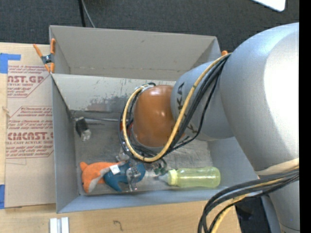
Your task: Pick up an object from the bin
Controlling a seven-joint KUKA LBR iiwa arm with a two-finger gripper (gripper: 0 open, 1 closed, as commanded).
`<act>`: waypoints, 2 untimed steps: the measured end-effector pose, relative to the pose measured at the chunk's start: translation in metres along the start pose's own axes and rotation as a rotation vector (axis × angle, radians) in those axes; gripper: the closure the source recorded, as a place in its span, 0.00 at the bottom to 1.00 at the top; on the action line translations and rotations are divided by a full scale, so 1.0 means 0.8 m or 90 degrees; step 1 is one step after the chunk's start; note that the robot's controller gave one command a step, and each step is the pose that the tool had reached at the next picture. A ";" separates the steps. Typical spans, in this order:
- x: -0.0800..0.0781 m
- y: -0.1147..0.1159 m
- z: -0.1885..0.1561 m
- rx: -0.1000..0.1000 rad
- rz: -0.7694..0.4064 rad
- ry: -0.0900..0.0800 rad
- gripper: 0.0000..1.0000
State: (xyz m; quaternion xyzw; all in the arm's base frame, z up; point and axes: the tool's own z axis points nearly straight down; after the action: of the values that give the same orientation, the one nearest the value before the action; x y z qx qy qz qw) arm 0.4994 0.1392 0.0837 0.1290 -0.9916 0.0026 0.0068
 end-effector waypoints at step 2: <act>0.000 0.010 -0.122 -0.002 0.002 -0.004 1.00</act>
Offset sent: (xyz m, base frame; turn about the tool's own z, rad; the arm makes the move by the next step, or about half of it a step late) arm 0.0036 0.0118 0.1384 0.0070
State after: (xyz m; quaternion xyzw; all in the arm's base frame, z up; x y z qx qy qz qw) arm 0.4988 0.1474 0.1813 0.1272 -0.9919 0.0005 0.0038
